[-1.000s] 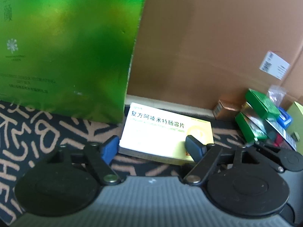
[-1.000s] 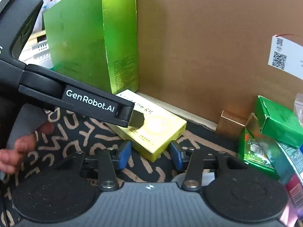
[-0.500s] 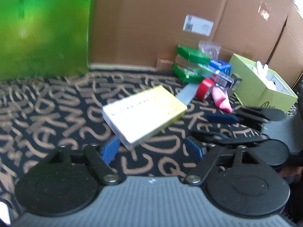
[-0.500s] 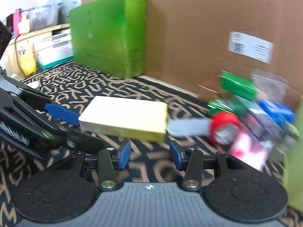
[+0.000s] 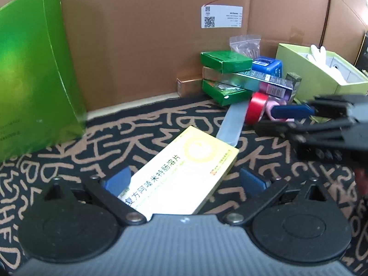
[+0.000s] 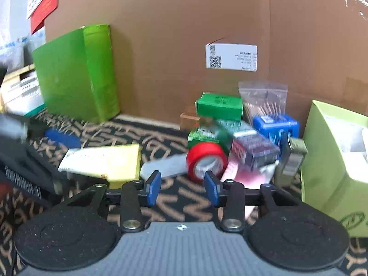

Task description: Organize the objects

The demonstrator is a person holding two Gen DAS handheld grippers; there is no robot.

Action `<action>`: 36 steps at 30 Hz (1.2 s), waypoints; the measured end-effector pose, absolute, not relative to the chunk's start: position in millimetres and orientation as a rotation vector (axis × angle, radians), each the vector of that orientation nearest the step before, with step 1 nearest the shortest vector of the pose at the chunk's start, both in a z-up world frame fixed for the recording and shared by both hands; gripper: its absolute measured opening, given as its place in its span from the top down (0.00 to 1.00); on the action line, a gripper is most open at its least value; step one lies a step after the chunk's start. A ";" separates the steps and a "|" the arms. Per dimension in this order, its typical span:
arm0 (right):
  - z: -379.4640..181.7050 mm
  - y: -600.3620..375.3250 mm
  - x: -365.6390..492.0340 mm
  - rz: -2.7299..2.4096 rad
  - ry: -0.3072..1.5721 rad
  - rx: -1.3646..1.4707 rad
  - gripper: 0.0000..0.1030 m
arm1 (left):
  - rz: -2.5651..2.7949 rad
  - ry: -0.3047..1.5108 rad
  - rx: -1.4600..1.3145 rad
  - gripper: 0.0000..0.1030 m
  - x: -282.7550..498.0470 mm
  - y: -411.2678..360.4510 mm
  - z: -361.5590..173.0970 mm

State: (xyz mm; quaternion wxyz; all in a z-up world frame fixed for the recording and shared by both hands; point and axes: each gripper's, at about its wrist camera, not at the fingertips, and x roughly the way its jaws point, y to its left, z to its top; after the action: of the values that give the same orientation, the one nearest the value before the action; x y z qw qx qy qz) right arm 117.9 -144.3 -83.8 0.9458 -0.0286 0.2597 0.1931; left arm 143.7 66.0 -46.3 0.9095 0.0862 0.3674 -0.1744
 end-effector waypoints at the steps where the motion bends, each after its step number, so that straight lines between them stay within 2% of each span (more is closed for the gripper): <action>1: -83.4 -142.5 123.8 0.392 0.535 -0.057 0.58 | -0.350 0.754 0.195 0.09 142.1 64.2 -48.2; 2: -84.8 -139.6 129.4 0.383 0.544 -0.059 0.62 | -0.333 0.751 0.215 0.22 138.7 62.1 -47.4; 3: -86.2 -136.4 135.2 0.373 0.552 -0.063 0.64 | -0.321 0.749 0.234 0.29 135.5 59.8 -46.7; 4: -88.1 -133.8 139.5 0.370 0.553 -0.067 0.72 | -0.326 0.750 0.241 0.42 131.7 58.2 -44.8; 5: -89.8 -132.2 141.2 0.366 0.549 -0.079 0.89 | -0.332 0.753 0.239 0.55 127.5 57.0 -42.4; 7: -92.0 -132.1 139.8 0.358 0.549 -0.100 0.89 | -0.320 0.765 0.231 0.62 119.1 54.5 -39.4; 12: -80.6 -147.2 108.1 0.404 0.537 -0.115 0.89 | -0.352 0.743 0.217 0.60 101.2 48.0 -39.0; 13: -77.9 -151.0 100.4 0.414 0.536 -0.118 0.89 | -0.363 0.732 0.220 0.52 100.9 46.7 -38.5; 14: -75.1 -154.9 93.4 0.425 0.538 -0.115 0.89 | -0.361 0.719 0.227 0.37 102.3 46.0 -38.1; 16: -69.3 -161.1 82.1 0.438 0.550 -0.105 0.89 | -0.337 0.697 0.249 0.22 108.8 46.1 -37.2; 18: -65.5 -164.6 72.1 0.450 0.569 -0.122 0.89 | -0.331 0.702 0.240 0.20 120.1 52.4 -36.6; 20: -64.8 -166.1 65.3 0.469 0.601 -0.150 0.89 | -0.325 0.722 0.226 0.01 133.2 58.1 -39.7; 24: -73.0 -162.0 66.3 0.451 0.593 -0.159 0.82 | -0.280 0.786 0.240 0.00 150.7 61.6 -56.2; 27: -78.9 -162.4 69.0 0.438 0.582 -0.144 0.63 | -0.263 0.772 0.219 0.02 142.7 63.7 -64.2; 29: -80.9 -165.8 68.2 0.428 0.575 -0.132 0.44 | -0.258 0.791 0.182 0.10 136.7 64.3 -62.3; 32: -84.1 -168.5 69.1 0.401 0.568 -0.139 0.41 | -0.251 0.800 0.168 0.16 123.6 59.4 -59.0; 36: -90.9 -166.1 78.4 0.402 0.588 -0.127 0.41 | -0.248 0.782 0.189 0.13 112.6 46.1 -57.2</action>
State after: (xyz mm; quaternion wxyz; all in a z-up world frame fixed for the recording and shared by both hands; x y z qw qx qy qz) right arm 78.4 -166.1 -90.9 0.9352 -0.0620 0.2876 0.1969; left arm 112.6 46.1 -57.2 0.9127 0.0918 0.3795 -0.1206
